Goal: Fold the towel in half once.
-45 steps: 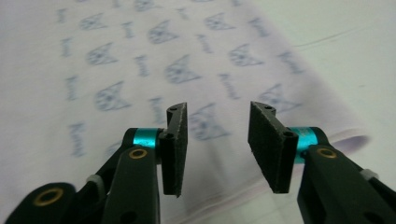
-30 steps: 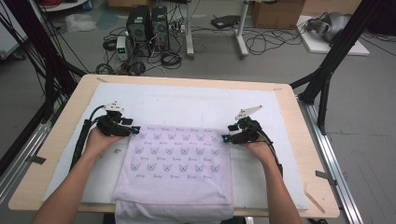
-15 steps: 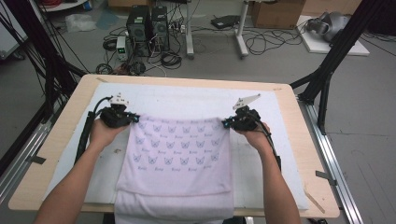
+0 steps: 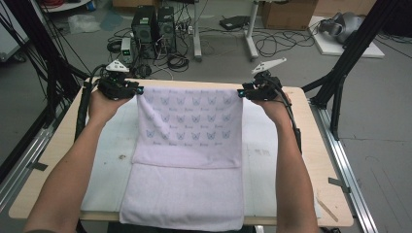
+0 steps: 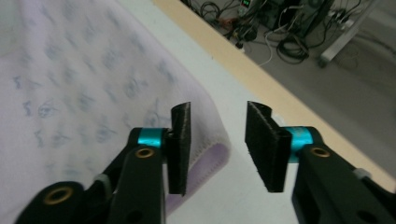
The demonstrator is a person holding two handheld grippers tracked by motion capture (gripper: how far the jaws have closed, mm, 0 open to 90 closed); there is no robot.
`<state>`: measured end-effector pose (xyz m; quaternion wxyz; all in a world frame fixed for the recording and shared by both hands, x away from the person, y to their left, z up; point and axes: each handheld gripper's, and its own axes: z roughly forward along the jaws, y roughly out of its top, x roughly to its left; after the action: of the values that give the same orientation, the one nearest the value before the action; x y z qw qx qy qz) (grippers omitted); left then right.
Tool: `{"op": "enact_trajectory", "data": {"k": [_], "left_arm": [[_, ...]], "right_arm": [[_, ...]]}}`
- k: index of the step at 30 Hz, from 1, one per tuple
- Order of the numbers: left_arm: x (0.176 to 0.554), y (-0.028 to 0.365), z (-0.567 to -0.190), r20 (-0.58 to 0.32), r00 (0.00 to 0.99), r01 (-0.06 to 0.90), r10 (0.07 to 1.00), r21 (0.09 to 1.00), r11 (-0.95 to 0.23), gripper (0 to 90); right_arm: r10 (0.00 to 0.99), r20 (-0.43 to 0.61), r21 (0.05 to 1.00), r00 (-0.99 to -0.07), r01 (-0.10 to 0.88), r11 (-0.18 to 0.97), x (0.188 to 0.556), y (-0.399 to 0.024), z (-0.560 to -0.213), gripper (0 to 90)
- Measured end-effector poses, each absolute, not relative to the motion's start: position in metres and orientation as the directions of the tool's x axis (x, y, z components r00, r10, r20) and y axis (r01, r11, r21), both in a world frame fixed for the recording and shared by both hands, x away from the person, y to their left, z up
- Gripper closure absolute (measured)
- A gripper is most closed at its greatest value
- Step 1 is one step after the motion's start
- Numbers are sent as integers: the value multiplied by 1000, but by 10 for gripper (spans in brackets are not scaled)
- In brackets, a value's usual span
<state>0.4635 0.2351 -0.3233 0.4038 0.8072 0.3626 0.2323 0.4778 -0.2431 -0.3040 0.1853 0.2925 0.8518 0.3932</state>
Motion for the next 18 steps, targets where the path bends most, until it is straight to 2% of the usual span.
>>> {"op": "enact_trajectory", "data": {"k": [3,8,18], "left_arm": [[455,246,-343,44,636,420,770,818,-393,635],[433,258,-363,17,663,418,748,821,-389,561],[377,255,-397,24,740,360,672,830,-426,545]], "right_arm": [[629,-83,745,-773,371,555,472,-244,-327,552],[628,-16,737,-778,415,533,451,-250,-354,522],[535,-32,746,-844,336,575,393,-239,-384,546]]}}
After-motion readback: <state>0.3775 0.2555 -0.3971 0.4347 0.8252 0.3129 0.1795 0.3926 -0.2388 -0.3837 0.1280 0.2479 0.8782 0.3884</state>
